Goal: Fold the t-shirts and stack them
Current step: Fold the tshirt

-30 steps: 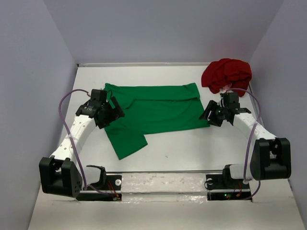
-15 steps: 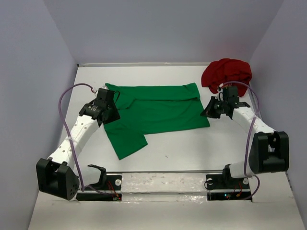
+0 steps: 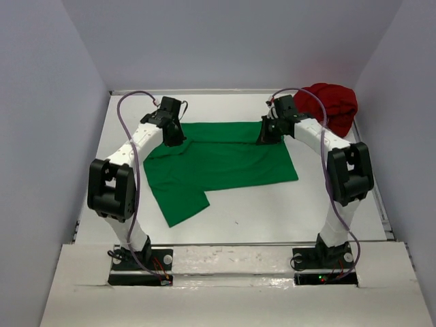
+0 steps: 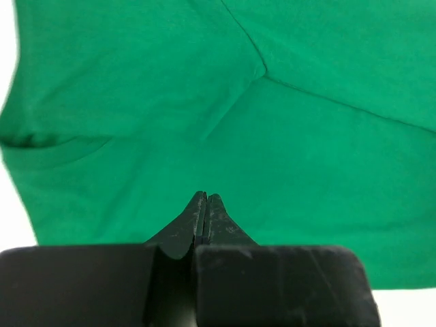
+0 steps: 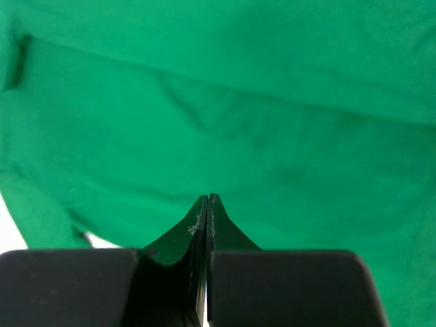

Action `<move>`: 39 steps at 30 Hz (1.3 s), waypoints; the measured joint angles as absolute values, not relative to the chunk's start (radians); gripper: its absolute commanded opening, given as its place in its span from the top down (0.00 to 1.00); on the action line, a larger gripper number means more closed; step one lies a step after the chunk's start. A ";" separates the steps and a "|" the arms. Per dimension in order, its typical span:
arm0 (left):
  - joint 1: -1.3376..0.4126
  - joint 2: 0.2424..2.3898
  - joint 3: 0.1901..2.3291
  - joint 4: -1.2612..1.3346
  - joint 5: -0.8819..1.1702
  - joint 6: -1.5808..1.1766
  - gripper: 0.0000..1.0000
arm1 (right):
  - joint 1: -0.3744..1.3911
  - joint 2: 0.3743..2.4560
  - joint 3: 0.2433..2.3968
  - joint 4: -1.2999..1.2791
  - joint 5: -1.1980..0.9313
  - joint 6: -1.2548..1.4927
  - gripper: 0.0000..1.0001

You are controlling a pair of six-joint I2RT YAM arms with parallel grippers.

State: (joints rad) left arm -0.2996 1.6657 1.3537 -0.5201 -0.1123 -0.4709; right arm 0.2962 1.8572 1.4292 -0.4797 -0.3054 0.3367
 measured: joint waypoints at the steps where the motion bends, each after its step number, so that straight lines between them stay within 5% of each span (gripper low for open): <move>1: -0.300 1.695 1.365 -0.521 -0.107 -0.469 1.00 | 0.296 1.882 1.451 -0.491 -0.302 0.334 1.00; 9: -0.299 1.905 1.460 -0.514 -0.060 -0.456 1.00 | 0.294 2.038 1.587 -0.581 -0.224 0.274 1.00; 39: -0.236 2.177 1.732 -0.622 -0.029 -0.466 1.00 | 0.294 2.263 1.911 -0.810 -0.067 0.135 1.00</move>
